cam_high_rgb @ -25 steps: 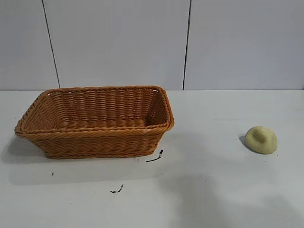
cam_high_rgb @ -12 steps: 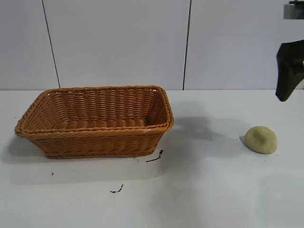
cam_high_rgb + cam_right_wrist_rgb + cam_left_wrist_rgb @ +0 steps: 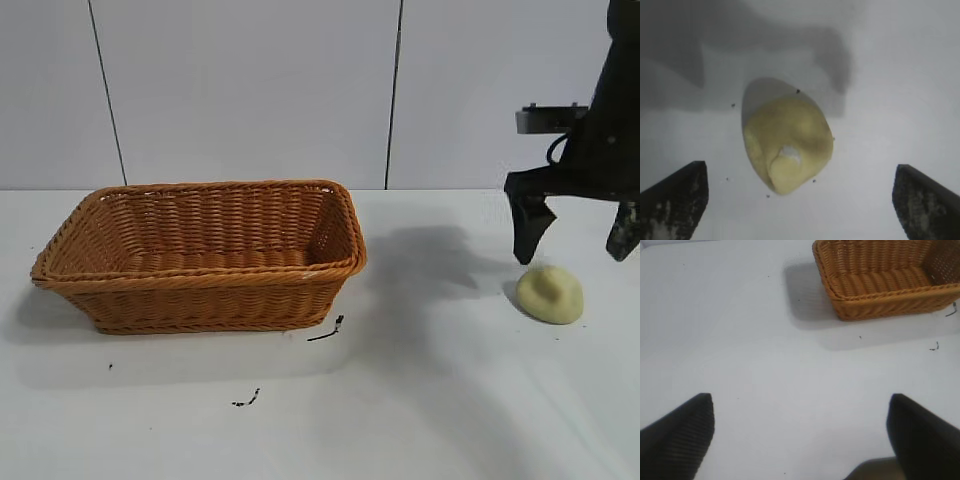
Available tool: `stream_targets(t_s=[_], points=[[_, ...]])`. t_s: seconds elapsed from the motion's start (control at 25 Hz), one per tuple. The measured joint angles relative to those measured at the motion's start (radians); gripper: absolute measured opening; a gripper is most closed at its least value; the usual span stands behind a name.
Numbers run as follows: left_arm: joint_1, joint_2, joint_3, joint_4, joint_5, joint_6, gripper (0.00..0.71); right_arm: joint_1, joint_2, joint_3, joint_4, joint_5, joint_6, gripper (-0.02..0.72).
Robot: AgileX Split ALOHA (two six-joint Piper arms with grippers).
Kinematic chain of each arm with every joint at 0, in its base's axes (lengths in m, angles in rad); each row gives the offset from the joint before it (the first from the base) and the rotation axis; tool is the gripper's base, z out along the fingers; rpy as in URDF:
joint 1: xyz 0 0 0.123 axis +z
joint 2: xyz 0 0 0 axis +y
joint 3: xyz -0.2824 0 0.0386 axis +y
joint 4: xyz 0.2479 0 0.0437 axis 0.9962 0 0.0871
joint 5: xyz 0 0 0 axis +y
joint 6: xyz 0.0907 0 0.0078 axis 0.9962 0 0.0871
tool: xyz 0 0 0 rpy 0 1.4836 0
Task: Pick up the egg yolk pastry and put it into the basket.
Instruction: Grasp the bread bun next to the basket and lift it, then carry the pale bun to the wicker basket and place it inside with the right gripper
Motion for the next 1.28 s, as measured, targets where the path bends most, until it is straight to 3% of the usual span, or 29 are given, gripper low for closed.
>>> stream_targets(t_s=[0.24, 0.32, 0.4, 0.56, 0.64, 0.88, 1.28], points=[[0.000, 0.000, 0.000, 0.000, 0.000, 0.000, 0.696, 0.000, 0.050, -0.002, 0.014, -0.005, -0.001, 0.692], [0.000, 0.000, 0.000, 0.000, 0.000, 0.000, 0.696, 0.000, 0.051, -0.002, 0.016, -0.005, -0.001, 0.653], [0.000, 0.000, 0.000, 0.000, 0.000, 0.000, 0.696, 0.000, 0.051, -0.002, 0.018, -0.004, -0.001, 0.538], [0.000, 0.000, 0.000, 0.000, 0.000, 0.000, 0.696, 0.000, 0.051, -0.002, 0.019, 0.001, -0.001, 0.225], [0.000, 0.000, 0.000, 0.000, 0.000, 0.000, 0.696, 0.000, 0.051, -0.002, 0.019, 0.001, -0.001, 0.153], [0.000, 0.000, 0.000, 0.000, 0.000, 0.000, 0.696, 0.000, 0.013, -0.039, 0.019, 0.058, -0.001, 0.123], [0.000, 0.000, 0.000, 0.000, 0.000, 0.000, 0.696, 0.010, -0.139, -0.354, 0.023, 0.280, -0.001, 0.123]])
